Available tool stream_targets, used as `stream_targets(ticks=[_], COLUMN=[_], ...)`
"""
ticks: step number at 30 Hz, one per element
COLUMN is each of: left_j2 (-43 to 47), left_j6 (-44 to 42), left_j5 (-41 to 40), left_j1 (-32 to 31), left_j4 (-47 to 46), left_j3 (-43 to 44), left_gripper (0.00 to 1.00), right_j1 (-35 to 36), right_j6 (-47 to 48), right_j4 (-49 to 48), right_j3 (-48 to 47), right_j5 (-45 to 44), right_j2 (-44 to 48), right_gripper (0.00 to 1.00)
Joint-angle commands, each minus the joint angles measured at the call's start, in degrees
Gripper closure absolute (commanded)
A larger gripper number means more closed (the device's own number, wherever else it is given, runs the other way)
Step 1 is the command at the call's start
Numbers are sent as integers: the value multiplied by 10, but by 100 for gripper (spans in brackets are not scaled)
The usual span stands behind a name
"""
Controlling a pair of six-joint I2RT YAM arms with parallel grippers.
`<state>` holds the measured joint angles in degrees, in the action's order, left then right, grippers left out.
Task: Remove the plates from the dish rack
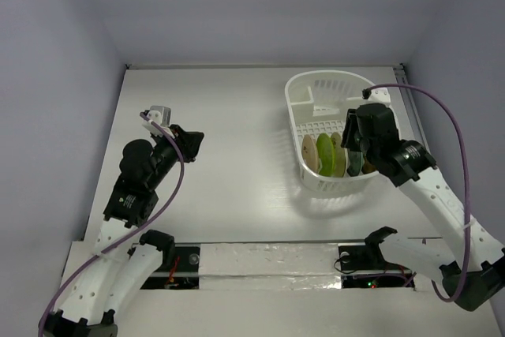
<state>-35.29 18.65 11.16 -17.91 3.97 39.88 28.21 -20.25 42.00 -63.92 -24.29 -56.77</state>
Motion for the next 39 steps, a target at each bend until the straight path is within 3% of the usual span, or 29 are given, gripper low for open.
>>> stream_targets(ticks=[1, 5, 8, 25, 39], left_j2=[0, 0, 2, 15, 28], left_j6=[-5, -8, -10, -15, -17], left_j5=[-17, -1, 1, -6, -16], left_j1=[-2, -2, -2, -2, -7], left_j4=[-14, -18, -18, -12, -8], left_j3=[8, 6, 6, 8, 10], left_gripper=[85, 58, 50, 50, 50], right_j1=[3, 3, 3, 3, 15], right_j6=[-3, 3, 2, -11, -8], right_j4=[19, 18, 12, 21, 77], right_j3=[-16, -7, 4, 8, -37], right_j5=[-85, -70, -80, -95, -119], right_j2=[-15, -50, -76, -165, -202], right_gripper=[54, 53, 54, 65, 85])
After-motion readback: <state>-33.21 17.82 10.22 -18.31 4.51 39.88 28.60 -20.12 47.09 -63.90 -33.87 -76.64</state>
